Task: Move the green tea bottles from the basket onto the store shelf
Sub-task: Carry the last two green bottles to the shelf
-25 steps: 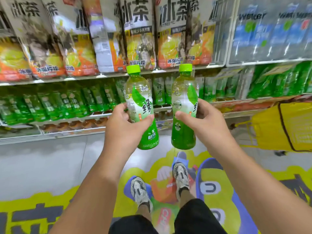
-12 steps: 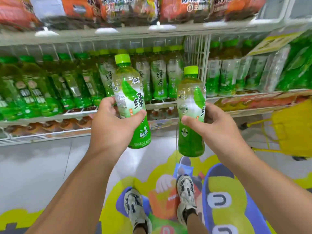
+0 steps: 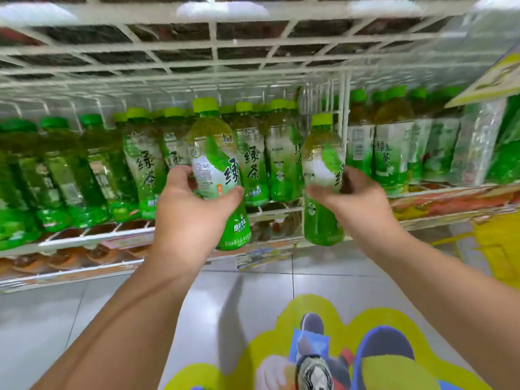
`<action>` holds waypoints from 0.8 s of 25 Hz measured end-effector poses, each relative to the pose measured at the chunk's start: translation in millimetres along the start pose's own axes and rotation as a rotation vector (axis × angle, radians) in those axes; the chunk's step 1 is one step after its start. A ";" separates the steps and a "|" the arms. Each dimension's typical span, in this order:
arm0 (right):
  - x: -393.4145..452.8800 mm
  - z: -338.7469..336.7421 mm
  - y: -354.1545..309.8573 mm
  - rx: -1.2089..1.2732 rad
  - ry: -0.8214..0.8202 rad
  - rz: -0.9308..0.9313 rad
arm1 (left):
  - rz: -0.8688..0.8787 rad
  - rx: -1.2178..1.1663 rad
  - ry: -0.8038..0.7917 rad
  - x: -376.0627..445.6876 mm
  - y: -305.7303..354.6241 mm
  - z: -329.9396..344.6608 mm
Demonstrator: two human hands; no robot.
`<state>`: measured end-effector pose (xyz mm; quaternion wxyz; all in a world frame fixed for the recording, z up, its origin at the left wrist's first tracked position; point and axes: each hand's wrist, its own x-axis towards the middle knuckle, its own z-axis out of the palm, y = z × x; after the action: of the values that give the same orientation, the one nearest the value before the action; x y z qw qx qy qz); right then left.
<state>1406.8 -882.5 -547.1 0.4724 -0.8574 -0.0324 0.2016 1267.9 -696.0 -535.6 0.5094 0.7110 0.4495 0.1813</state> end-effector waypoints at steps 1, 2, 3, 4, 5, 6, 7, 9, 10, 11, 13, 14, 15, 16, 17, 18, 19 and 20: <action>11.5 -0.1 -2.9 -0.005 0.005 0.016 | 0.002 -0.005 0.004 5.1 -0.4 4.5; 23.1 0.6 -6.1 -0.031 0.006 0.022 | 0.000 -0.006 0.004 10.1 -0.6 9.4; 32.8 1.6 -8.9 -0.046 0.002 0.008 | -0.005 -0.005 0.001 14.2 -1.0 12.6; 41.8 4.1 -11.6 -0.057 0.011 -0.008 | -0.006 -0.011 -0.005 18.2 -1.8 15.3; 49.6 9.4 -13.5 -0.048 0.039 -0.022 | -0.002 -0.015 -0.013 22.4 -2.9 17.9; 54.8 13.9 -15.1 -0.027 0.078 -0.056 | 0.004 -0.010 -0.023 26.2 -4.4 20.5; 60.5 18.6 -14.4 -0.001 0.112 -0.081 | 0.012 0.000 -0.028 28.8 -4.5 24.8; 70.5 28.8 -12.7 0.035 0.144 -0.091 | 0.023 0.018 -0.028 34.7 -4.8 30.7; 74.1 31.8 -11.6 0.028 0.151 -0.089 | 0.026 0.022 -0.030 37.9 -5.7 33.5; 77.1 34.3 -10.3 0.006 0.155 -0.095 | 0.030 0.030 -0.028 40.1 -6.0 36.0; 80.8 41.0 -7.4 -0.042 0.172 -0.103 | 0.042 0.046 -0.017 45.3 -9.9 41.4; 81.5 44.1 -6.4 -0.055 0.191 -0.108 | 0.050 0.047 -0.012 47.4 -11.9 45.1; 82.7 47.5 -5.1 -0.062 0.212 -0.110 | 0.059 0.046 -0.005 49.3 -13.3 49.0; 83.0 49.8 -4.9 -0.063 0.228 -0.113 | 0.064 0.042 -0.001 50.8 -14.0 53.2; 82.8 52.3 -5.0 -0.063 0.227 -0.105 | 0.067 0.042 0.004 52.2 -14.2 57.7; 81.3 53.6 -5.3 -0.066 0.216 -0.104 | 0.072 0.045 0.009 53.3 -13.6 61.1; 78.2 53.6 -6.0 -0.077 0.199 -0.108 | 0.084 0.053 0.020 54.3 -13.4 64.1; 75.6 52.9 -5.5 -0.093 0.177 -0.124 | 0.098 0.062 0.031 55.6 -14.7 66.6</action>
<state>1456.9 -818.8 -591.4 0.4446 -0.8892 -0.0528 0.0941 1338.3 -686.4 -587.4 0.4704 0.7449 0.4273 0.2030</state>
